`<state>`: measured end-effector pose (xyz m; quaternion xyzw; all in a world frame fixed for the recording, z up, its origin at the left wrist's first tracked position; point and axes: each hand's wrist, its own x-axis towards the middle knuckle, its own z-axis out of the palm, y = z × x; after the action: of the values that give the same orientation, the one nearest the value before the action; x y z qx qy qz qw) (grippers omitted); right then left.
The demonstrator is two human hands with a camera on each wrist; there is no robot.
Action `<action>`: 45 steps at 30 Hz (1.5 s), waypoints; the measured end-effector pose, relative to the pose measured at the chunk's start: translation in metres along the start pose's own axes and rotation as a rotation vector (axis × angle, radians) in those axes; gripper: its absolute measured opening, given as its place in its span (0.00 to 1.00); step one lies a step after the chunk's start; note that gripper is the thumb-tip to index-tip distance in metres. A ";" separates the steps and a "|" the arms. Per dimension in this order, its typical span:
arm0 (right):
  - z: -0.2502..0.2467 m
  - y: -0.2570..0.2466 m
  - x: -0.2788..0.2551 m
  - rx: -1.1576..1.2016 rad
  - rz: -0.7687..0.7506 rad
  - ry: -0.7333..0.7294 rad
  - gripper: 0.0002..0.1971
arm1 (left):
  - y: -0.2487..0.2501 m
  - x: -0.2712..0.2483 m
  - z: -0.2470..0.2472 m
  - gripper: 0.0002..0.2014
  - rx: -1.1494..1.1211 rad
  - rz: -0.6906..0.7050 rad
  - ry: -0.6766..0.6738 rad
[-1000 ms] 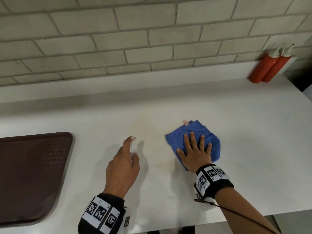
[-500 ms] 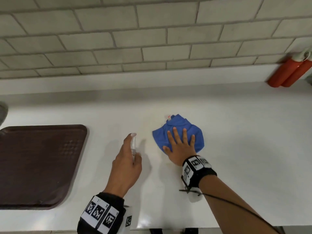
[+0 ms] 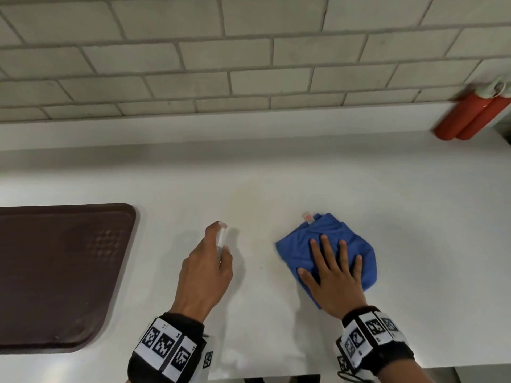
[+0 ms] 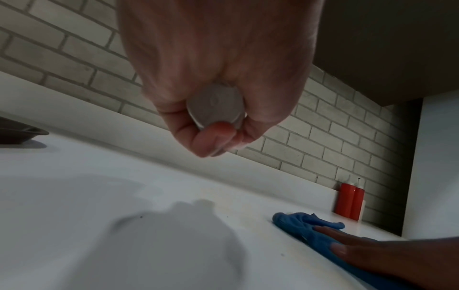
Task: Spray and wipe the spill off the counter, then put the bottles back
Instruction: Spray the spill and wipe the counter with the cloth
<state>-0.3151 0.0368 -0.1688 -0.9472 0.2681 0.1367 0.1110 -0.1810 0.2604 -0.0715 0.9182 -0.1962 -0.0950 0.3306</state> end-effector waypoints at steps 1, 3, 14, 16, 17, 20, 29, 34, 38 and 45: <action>-0.006 -0.005 0.007 0.002 0.014 -0.009 0.41 | -0.001 0.001 -0.001 0.23 0.004 0.009 0.005; -0.015 -0.015 0.029 0.028 0.029 -0.040 0.43 | -0.005 0.004 -0.004 0.25 0.006 0.021 0.016; -0.063 -0.087 0.167 0.014 0.009 -0.146 0.36 | -0.032 0.005 -0.030 0.27 0.011 -0.028 0.007; -0.061 -0.104 0.165 -0.007 -0.028 -0.156 0.36 | -0.034 0.006 -0.033 0.27 0.003 -0.040 0.003; -0.059 -0.114 0.160 -0.011 -0.052 -0.155 0.35 | -0.034 0.007 -0.033 0.27 0.000 -0.044 0.002; -0.045 -0.143 0.135 -0.026 -0.144 -0.144 0.34 | -0.033 0.012 -0.034 0.28 0.011 -0.048 0.011; 0.008 -0.112 0.024 -0.083 -0.263 -0.035 0.32 | -0.027 0.019 -0.027 0.29 0.003 -0.032 -0.001; 0.008 -0.041 -0.009 -0.082 -0.186 -0.022 0.31 | -0.015 0.015 -0.015 0.29 -0.003 -0.022 -0.035; -0.014 -0.013 0.008 -0.054 -0.077 -0.068 0.34 | -0.007 0.010 -0.009 0.29 0.001 -0.013 -0.043; -0.032 -0.056 0.087 0.012 0.000 -0.058 0.33 | -0.011 -0.006 -0.009 0.32 -0.073 -0.043 -0.032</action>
<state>-0.2072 0.0332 -0.1583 -0.9421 0.2656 0.1628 0.1242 -0.1807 0.2756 -0.0714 0.9080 -0.1780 -0.1238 0.3585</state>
